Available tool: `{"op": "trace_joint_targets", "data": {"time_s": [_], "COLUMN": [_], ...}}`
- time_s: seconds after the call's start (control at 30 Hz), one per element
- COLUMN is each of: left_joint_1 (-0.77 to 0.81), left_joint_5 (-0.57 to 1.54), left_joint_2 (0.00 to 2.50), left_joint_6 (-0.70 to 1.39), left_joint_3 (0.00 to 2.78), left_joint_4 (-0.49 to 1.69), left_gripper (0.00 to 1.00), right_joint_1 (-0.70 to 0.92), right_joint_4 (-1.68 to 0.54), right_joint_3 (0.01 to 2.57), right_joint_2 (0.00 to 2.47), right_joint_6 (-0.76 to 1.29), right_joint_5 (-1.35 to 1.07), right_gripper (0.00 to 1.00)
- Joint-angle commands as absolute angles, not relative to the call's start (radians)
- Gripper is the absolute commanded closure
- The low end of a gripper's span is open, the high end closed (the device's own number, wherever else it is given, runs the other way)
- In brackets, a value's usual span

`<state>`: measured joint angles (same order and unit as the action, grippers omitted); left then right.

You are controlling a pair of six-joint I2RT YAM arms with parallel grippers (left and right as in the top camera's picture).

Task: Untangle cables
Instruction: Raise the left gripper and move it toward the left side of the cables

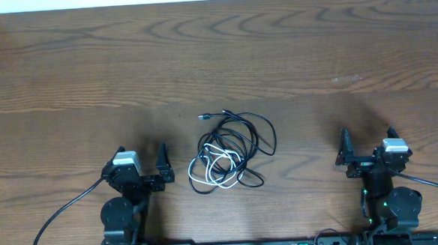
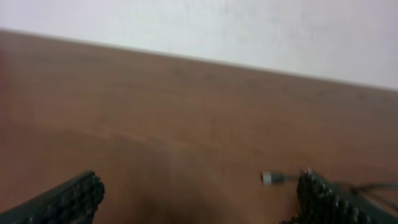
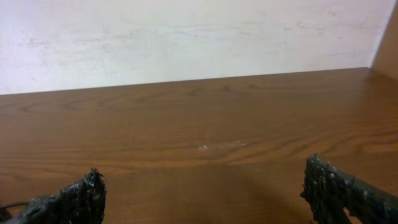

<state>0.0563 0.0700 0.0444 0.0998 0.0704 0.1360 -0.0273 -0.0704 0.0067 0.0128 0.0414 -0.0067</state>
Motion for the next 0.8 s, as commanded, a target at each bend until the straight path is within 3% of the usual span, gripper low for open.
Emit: {"op": "trace_joint_targets", "data": {"time_s": [0.0,0.77], "left_joint_1": [0.060,0.060], "left_joint_5": [0.098,0.132], "left_joint_2": [0.073,0.523], "left_joint_6": [0.090,0.090], "left_joint_3": [0.160,0.656], "left_joint_4": [0.204,0.561], "left_gripper": [0.00,0.00], "right_joint_1": [-0.019,-0.019], "right_joint_4": [-0.076,-0.076], "right_joint_3": [0.006,0.006], "right_joint_2": [0.006,0.006], "right_joint_6": [0.047,0.047], "right_joint_5": [0.001,0.001], "right_gripper": [0.01,0.01]}}
